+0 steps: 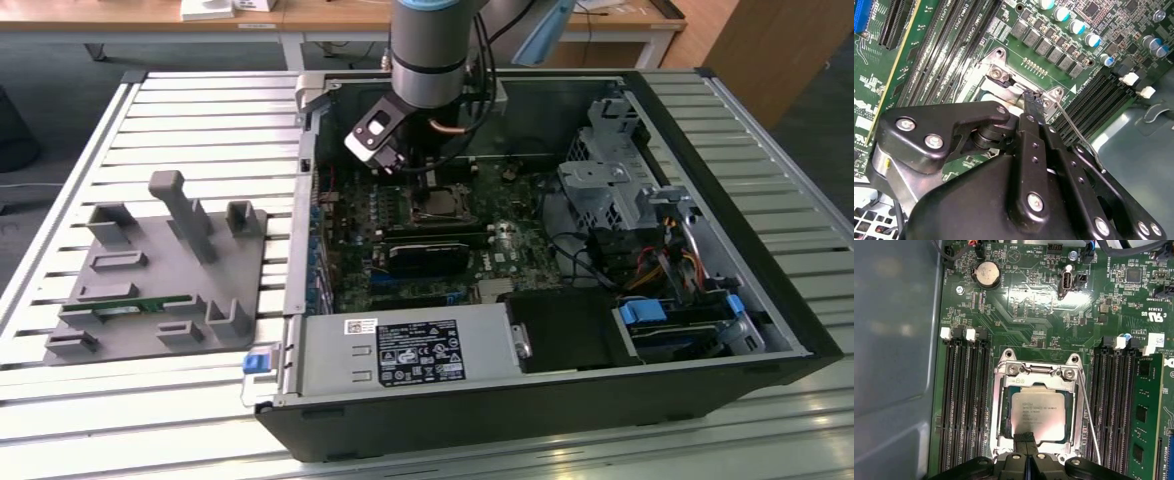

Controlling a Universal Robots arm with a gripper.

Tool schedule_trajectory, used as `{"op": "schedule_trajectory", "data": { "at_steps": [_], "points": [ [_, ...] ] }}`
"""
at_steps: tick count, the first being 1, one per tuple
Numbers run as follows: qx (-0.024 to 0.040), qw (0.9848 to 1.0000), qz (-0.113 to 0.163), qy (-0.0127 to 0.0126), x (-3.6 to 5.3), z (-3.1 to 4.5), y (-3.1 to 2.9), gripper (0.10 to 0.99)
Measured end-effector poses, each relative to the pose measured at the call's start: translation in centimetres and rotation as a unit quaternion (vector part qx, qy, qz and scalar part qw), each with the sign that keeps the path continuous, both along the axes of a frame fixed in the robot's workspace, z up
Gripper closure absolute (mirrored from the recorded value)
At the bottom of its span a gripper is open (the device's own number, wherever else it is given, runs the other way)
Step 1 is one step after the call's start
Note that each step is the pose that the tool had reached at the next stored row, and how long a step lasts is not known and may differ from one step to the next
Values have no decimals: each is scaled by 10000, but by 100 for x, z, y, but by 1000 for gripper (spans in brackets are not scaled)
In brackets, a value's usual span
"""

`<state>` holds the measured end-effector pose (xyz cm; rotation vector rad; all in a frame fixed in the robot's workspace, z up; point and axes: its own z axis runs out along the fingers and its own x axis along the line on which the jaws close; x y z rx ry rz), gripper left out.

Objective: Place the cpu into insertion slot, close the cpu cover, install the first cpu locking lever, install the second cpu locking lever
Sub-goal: 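Close the cpu cover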

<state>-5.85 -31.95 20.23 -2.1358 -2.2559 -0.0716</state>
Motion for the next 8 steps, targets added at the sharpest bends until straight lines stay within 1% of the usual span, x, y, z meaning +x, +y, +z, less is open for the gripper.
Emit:
{"op": "schedule_trajectory", "data": {
  "at_steps": [8],
  "points": [
    [-1, 10000, 1, 1, -1, 8, -28, 980]
  ]
}}
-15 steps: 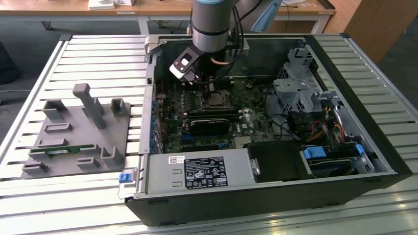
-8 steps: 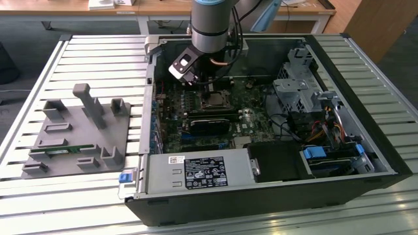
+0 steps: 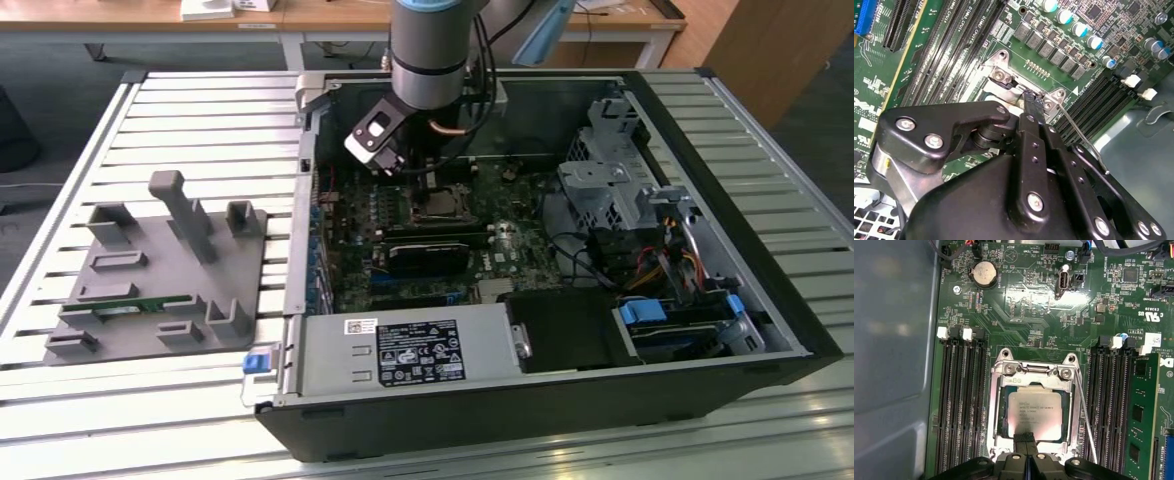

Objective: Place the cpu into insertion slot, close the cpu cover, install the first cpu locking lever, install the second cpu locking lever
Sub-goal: 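Close the cpu cover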

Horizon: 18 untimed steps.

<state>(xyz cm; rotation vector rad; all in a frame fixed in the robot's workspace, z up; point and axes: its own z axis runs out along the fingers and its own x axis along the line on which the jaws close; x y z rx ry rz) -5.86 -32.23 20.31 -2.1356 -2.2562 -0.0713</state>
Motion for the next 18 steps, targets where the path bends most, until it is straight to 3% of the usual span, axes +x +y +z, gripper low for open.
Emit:
{"op": "schedule_trajectory", "data": {
  "at_steps": [10, 18],
  "points": [
    [1, 10000, 0, -1, 20, 20, -63, 980],
    [-1, 10000, 0, 2, 54, -16, -66, 980]
  ]
}}
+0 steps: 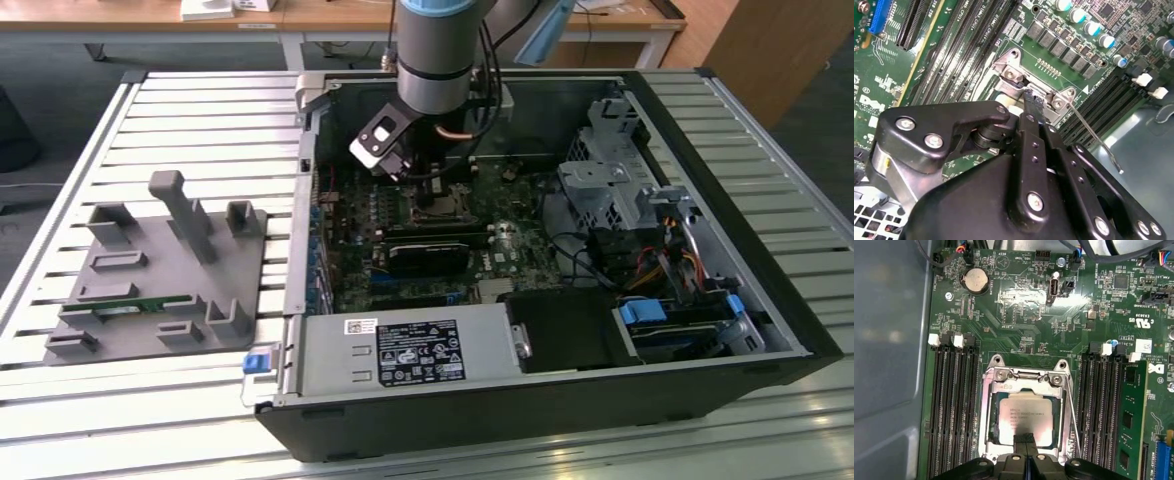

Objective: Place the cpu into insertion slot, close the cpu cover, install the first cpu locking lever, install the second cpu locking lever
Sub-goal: 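Close the cpu cover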

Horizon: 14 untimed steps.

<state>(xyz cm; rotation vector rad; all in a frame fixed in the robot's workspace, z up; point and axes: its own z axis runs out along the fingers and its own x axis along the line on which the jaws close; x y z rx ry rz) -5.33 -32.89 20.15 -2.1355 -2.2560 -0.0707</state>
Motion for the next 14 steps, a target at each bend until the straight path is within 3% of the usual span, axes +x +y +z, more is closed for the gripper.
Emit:
{"op": "schedule_trajectory", "data": {
  "at_steps": [6, 14],
  "points": [
    [0, 10000, 0, 1, 0, -37, 11, 980],
    [30, 10000, 0, 2, 1, -30, 111, 980]
  ]
}}
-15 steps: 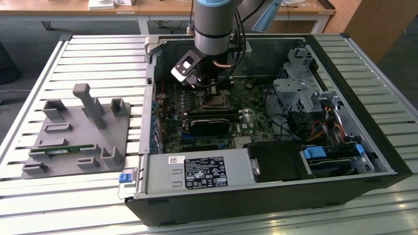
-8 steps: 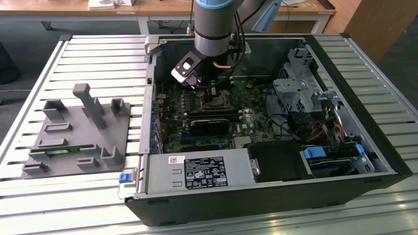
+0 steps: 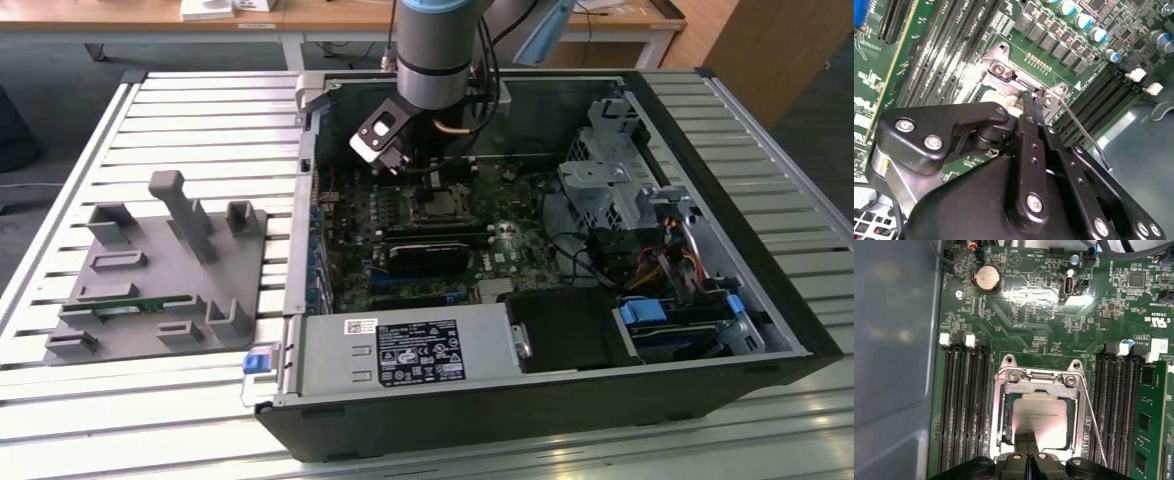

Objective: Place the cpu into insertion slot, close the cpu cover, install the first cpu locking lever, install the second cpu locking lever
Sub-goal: 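Close the cpu cover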

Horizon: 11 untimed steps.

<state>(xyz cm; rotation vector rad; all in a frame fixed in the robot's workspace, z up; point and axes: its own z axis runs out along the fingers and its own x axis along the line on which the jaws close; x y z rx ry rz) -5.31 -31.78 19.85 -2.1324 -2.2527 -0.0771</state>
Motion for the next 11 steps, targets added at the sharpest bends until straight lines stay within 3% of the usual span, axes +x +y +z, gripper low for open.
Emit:
{"op": "schedule_trajectory", "data": {
  "at_steps": [11],
  "points": [
    [5, 10000, 0, -2, 0, 128, 10, 980]
  ]
}}
